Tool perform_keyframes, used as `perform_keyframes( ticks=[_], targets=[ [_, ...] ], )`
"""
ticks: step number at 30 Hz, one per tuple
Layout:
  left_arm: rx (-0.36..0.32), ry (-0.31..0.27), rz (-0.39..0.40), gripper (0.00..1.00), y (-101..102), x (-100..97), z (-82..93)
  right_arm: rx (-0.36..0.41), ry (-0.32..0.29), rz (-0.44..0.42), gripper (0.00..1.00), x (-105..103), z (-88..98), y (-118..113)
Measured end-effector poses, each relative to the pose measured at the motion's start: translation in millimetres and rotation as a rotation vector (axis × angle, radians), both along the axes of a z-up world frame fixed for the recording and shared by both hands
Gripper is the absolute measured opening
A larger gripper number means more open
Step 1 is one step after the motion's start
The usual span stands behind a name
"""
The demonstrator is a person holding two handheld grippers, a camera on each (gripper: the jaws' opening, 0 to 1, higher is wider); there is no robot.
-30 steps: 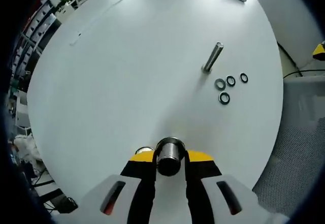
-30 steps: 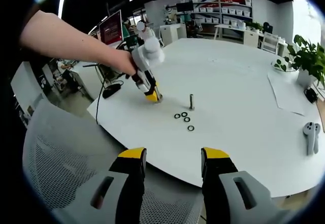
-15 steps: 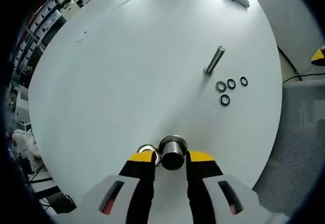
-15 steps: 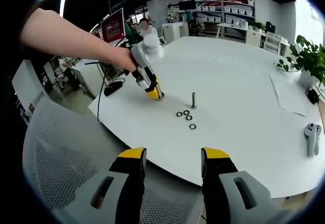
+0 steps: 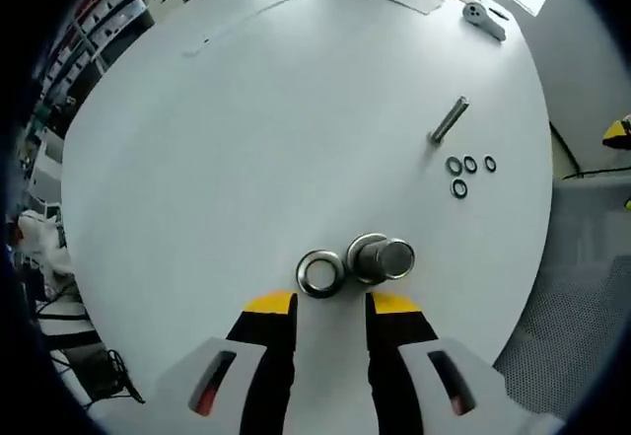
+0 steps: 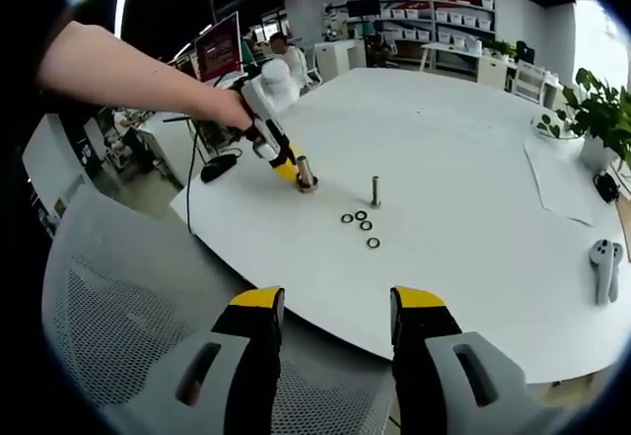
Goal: Place the washer onto the threaded stud by aligning its center hole with the stud, sliding it down to the base, and recovering from edge contact or off-axis alignment until the washer reaches the visible bottom stop.
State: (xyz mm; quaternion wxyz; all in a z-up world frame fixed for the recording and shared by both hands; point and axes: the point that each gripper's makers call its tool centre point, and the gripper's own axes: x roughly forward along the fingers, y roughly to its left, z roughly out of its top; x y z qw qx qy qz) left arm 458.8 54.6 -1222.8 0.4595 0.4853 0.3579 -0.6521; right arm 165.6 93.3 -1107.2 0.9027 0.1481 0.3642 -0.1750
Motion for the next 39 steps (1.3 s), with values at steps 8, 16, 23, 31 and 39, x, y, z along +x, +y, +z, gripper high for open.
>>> perform_keyframes(
  ticks=[8,16,23,31,39],
  targets=[
    [0.01,-0.017,-0.011,0.26,2,0.0,-2.9,0.002,-0.004,-0.008,0.45,-1,-1.1,-2],
    [0.028,-0.052,-0.086,0.26,0,5.3,-15.2,0.005,0.0,-0.012,0.45,-1,-0.7,-2],
    [0.014,-0.045,-0.122,0.25,-10,5.2,-16.6,0.003,-0.002,-0.017,0.45,-1,0.8,-2],
    [0.02,-0.038,-0.202,0.24,-12,-3.1,-16.1,0.002,-0.003,-0.019,0.45,-2,0.0,-3],
    [0.025,-0.045,-0.215,0.21,-16,-5.2,-14.9,-0.002,0.004,-0.019,0.45,-3,-1.4,-4]
  ],
)
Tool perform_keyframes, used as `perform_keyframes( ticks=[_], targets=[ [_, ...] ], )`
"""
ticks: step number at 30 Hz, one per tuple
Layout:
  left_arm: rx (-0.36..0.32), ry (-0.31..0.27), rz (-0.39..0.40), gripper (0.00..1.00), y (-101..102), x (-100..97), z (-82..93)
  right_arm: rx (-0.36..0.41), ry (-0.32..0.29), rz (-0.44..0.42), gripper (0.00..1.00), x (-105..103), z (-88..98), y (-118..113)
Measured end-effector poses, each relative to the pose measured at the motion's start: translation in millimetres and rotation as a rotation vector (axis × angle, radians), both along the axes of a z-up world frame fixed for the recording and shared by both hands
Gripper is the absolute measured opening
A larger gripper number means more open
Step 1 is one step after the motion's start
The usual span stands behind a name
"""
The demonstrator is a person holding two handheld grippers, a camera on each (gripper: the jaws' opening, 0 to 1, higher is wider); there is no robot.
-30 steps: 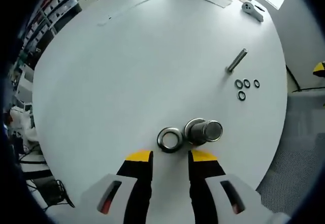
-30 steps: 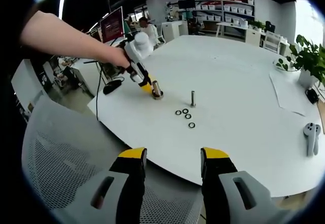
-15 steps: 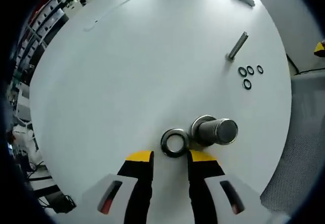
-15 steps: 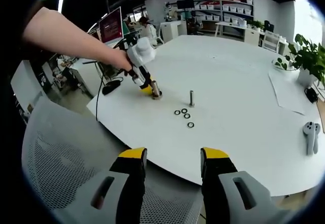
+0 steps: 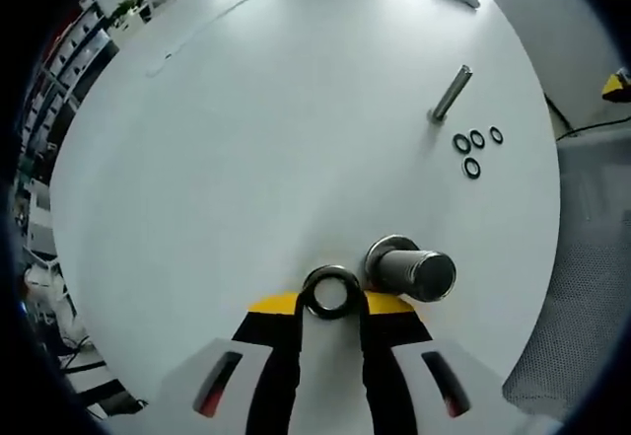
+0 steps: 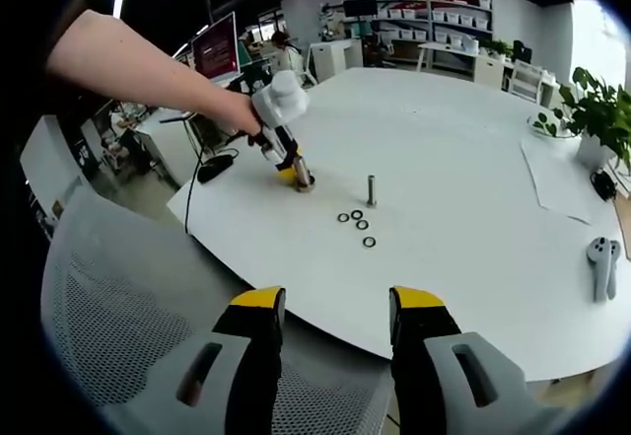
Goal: Place the washer onto the threaded stud by aligning its center hole with the stud, sliding it down to the base, and recovering from edge contact or off-axis alignment until the washer reaches the visible bottom stop.
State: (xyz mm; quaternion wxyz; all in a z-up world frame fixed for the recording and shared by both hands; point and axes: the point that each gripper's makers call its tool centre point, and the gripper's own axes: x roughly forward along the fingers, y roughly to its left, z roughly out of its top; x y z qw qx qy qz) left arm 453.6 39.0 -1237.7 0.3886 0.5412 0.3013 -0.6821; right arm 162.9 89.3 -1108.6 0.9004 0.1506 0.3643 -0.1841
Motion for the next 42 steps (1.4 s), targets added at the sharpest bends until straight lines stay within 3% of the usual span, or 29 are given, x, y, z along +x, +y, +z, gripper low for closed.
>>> perform_keyframes(
  ticks=[9,13,21,24,32,42],
  targets=[
    [0.019,-0.011,-0.017,0.2,13,4.0,0.8,-0.002,0.002,0.003,0.45,0,-0.3,0],
    [0.082,-0.045,-0.033,0.2,25,19.4,-4.4,-0.001,0.002,0.004,0.45,0,1.1,0],
    [0.079,-0.038,0.07,0.22,31,18.0,-4.0,-0.002,0.0,-0.002,0.45,0,1.8,0],
    [0.097,-0.023,0.111,0.27,33,14.3,-4.0,-0.006,-0.006,0.0,0.44,0,2.5,0],
    [0.108,-0.041,0.11,0.28,34,17.4,-5.5,-0.001,-0.004,0.001,0.44,1,1.3,0],
    [0.114,-0.037,0.141,0.21,34,16.5,-3.7,0.001,0.003,0.008,0.44,1,0.8,1]
  ],
)
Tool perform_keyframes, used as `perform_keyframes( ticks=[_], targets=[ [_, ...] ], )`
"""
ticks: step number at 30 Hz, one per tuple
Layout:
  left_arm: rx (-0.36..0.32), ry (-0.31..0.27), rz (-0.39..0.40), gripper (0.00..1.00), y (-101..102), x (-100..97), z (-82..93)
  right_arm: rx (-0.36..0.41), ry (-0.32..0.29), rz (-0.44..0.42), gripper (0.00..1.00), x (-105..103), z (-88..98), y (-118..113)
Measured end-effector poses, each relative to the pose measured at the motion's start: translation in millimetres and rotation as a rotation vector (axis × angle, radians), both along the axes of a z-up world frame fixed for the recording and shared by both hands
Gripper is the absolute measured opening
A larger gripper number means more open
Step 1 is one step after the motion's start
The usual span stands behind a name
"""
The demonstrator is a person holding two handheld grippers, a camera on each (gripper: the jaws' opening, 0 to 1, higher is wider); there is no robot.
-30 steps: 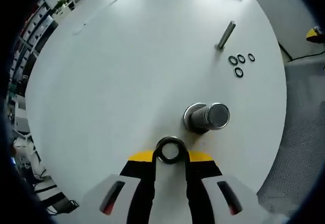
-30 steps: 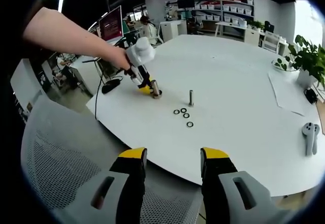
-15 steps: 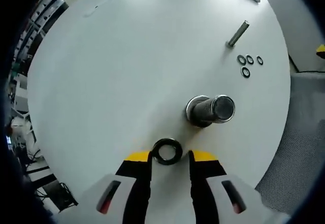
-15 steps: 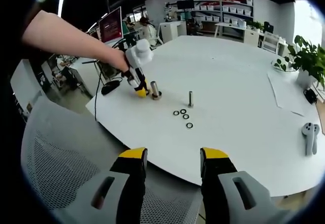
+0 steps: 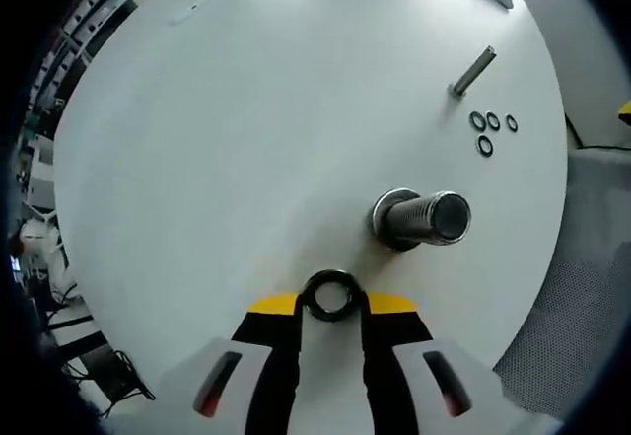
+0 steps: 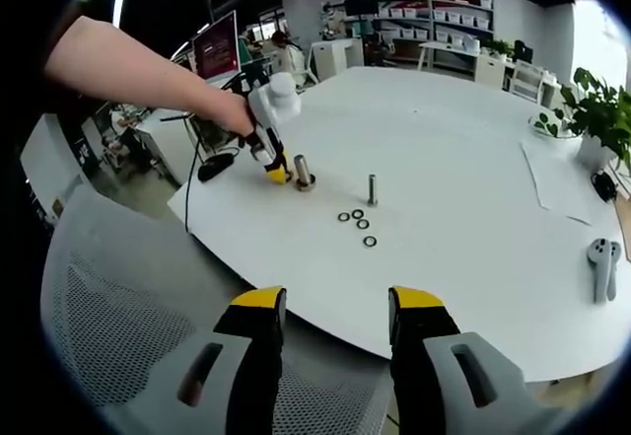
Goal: Place the washer onto the threaded stud by aligning its center hole with the stud, sliding it down to the base, and recovering from edge contact or off-axis alignment until the washer reaches the visible bottom stop.
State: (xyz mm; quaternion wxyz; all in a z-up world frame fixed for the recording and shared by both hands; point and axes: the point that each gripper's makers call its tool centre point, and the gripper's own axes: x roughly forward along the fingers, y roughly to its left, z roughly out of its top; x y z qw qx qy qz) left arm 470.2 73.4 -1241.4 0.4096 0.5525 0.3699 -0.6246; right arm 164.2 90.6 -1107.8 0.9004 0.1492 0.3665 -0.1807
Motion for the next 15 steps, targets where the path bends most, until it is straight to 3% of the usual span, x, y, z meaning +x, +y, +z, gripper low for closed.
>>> perform_keyframes(
  ticks=[15],
  targets=[
    [-0.058,0.01,0.009,0.19,0.0,0.3,-1.4,0.001,-0.006,-0.006,0.44,-0.4,-0.1,-0.9]
  ],
)
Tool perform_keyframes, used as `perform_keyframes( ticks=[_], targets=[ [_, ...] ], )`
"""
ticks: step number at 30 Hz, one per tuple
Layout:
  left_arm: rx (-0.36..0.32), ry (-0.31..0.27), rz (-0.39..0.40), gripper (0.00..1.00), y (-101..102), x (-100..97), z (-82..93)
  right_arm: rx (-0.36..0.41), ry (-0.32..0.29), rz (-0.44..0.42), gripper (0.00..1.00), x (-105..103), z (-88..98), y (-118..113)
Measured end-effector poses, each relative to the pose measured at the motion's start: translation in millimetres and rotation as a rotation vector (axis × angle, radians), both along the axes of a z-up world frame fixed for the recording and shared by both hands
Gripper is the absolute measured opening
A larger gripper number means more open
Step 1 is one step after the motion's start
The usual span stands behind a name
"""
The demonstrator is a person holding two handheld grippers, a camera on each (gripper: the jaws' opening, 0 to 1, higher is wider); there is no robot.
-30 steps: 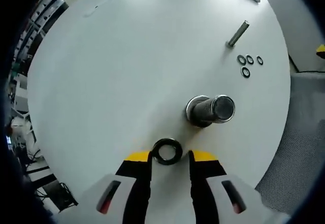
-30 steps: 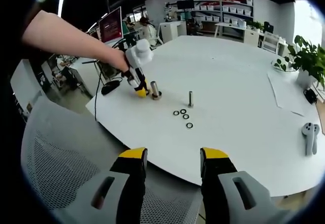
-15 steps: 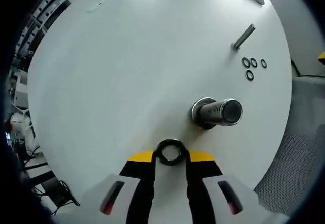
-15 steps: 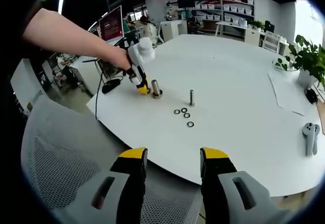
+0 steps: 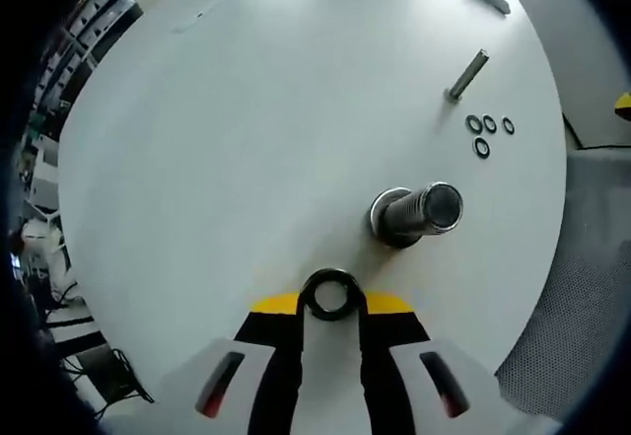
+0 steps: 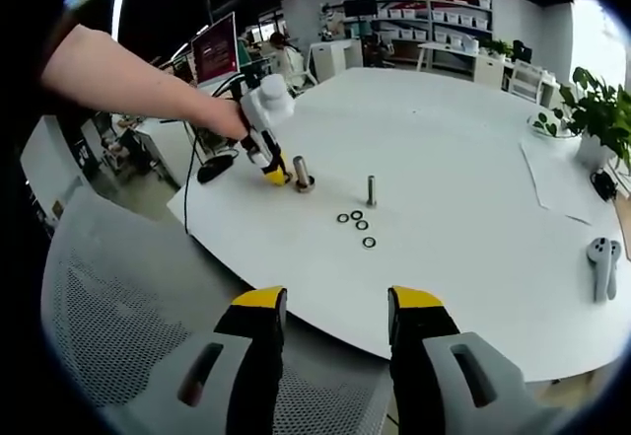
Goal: Place the washer onto the threaded stud by aligning its center hole with the stud, sliding it down to the base, and recovering from edge contact or off-axis alignment until the washer reaches the visible bottom stop.
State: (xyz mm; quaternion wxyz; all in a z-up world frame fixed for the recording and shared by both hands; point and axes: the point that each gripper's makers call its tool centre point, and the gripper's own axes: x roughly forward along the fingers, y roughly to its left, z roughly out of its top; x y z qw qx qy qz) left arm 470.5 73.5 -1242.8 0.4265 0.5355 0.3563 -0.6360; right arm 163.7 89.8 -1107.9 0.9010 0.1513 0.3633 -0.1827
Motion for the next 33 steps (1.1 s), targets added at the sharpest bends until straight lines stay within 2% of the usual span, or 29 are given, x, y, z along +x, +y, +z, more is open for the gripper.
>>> perform_keyframes(
  ticks=[5,10,14,16,19,22,27,33],
  targets=[
    [0.0,-0.006,-0.028,0.19,4,-3.4,3.9,0.0,0.001,0.003,0.43,0,0.3,0],
    [-0.026,0.006,-0.042,0.19,-2,-2.2,10.3,0.004,-0.007,0.005,0.43,1,1.4,1],
    [-0.058,0.024,-0.071,0.19,-5,-11.0,31.4,0.004,-0.007,0.008,0.43,2,0.3,1],
    [-0.078,0.029,-0.088,0.19,-9,-13.2,35.3,0.005,-0.008,0.006,0.43,2,1.2,1],
    [-0.093,0.036,-0.115,0.19,-14,-16.7,53.3,0.005,-0.005,0.008,0.43,1,0.7,1],
    [-0.097,0.01,-0.194,0.19,-16,-23.2,66.0,0.006,-0.005,0.01,0.43,2,0.3,1],
    [-0.132,0.016,-0.221,0.19,-31,-35.4,88.6,0.006,-0.008,0.009,0.43,2,0.8,2],
    [-0.12,0.005,-0.297,0.19,-35,-56.4,91.8,0.007,-0.007,0.011,0.43,2,0.0,2]
  ],
)
